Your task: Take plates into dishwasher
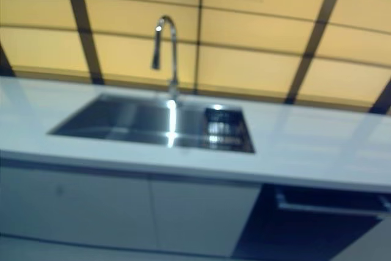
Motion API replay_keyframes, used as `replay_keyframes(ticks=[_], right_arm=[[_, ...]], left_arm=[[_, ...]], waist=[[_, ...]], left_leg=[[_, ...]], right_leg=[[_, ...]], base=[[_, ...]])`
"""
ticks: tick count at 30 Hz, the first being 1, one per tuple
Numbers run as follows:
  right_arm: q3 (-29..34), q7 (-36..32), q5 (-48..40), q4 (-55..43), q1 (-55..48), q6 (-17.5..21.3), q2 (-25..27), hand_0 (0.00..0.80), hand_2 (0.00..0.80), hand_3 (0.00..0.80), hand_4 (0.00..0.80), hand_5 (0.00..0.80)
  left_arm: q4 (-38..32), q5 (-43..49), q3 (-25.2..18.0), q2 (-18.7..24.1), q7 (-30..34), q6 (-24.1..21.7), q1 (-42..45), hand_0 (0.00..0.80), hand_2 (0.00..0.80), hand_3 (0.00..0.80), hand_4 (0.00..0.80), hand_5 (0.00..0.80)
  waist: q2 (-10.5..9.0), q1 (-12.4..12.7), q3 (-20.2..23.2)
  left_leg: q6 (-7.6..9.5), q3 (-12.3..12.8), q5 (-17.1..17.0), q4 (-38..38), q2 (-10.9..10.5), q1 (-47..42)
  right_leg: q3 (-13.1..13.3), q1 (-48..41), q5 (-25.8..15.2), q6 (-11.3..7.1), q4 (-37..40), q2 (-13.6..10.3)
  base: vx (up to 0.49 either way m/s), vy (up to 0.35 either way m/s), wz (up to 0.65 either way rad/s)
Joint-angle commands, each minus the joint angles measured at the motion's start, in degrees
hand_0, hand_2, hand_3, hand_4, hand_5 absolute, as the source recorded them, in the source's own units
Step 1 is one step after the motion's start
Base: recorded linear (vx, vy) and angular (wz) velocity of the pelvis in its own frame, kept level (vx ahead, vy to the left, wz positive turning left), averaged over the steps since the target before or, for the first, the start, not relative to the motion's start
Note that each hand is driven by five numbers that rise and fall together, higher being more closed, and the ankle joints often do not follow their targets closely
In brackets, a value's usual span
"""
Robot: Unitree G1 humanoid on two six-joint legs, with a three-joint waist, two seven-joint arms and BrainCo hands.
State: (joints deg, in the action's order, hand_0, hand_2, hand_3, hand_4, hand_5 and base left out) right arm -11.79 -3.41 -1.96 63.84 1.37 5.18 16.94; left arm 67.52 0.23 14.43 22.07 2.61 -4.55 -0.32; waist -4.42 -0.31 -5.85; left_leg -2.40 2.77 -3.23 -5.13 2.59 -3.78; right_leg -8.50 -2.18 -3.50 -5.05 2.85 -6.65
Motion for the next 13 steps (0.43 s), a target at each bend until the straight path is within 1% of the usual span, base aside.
replay_keyframes(ticks=[1,2,3,5,9,13], right_arm=[[-0.78,-1.38,-1.02,0.17,2.42,-1.02,-0.09,0.000,0.000,0.000,0.000,0.000],[-1.14,-1.58,-1.09,-0.16,2.38,-1.78,-0.11,0.000,0.000,0.000,0.000,0.000],[-1.50,-2.04,-1.11,0.32,2.49,-1.82,0.04,0.000,0.000,0.000,0.000,0.000],[-1.48,-2.33,-0.09,1.28,2.48,-1.29,-0.20,0.000,0.000,0.000,0.000,0.000],[-1.45,-2.26,0.20,1.87,1.63,-1.40,-0.46,0.000,0.000,0.000,0.000,0.000],[-0.94,-1.34,-1.08,2.49,1.31,-0.65,-0.27,0.000,0.000,0.000,0.000,0.000]], left_arm=[[0.80,-4.35,-2.96,-1.72,-0.33,-1.24,-4.13,0.000,0.000,0.000,0.000,0.000],[0.34,-5.84,-3.02,-1.98,0.15,-0.91,-4.06,0.000,0.000,0.000,0.000,0.000],[0.17,-7.15,-2.88,-2.49,0.89,-1.07,-3.97,0.000,0.000,0.000,0.000,0.000],[0.52,-6.75,-2.51,-3.57,1.11,-1.48,-3.75,0.000,0.000,0.000,0.000,0.000],[1.12,-5.03,-2.19,-4.94,0.94,-1.35,-2.70,0.000,0.000,0.000,0.000,0.000],[1.31,-4.67,-1.37,-5.34,1.97,-1.73,-3.01,0.000,0.000,0.000,0.000,0.000]], waist=[[1.40,1.08,0.27],[1.76,0.62,-0.12],[2.00,0.38,-0.52],[1.99,0.37,-0.53],[1.61,0.56,0.15],[1.77,0.67,0.47]], left_leg=[[4.33,0.81,6.33,2.19,-3.54,-2.35],[4.07,1.21,6.27,2.31,-3.07,-2.64],[3.64,1.73,5.96,1.97,-2.69,-3.17],[3.39,2.00,5.36,1.20,-2.81,-3.78],[2.51,2.14,4.39,0.84,-2.74,-3.69],[1.89,1.99,3.44,0.37,-2.42,-2.94]], right_leg=[[0.45,1.74,-0.89,-2.48,-3.96,1.05],[0.77,2.04,-0.41,-2.11,-4.27,1.42],[0.58,1.20,0.10,-1.37,-3.71,2.01],[0.62,-0.72,0.23,-0.64,-1.96,2.97],[0.46,-3.04,0.45,0.08,0.44,3.99],[-0.20,-3.83,1.10,0.56,1.03,4.50]], base=[[-0.135,-0.090,-0.08],[-0.138,-0.084,-0.10],[-0.091,-0.065,-0.05],[-0.029,-0.067,-0.06],[-0.013,-0.077,-0.04],[-0.020,-0.036,0.00]])
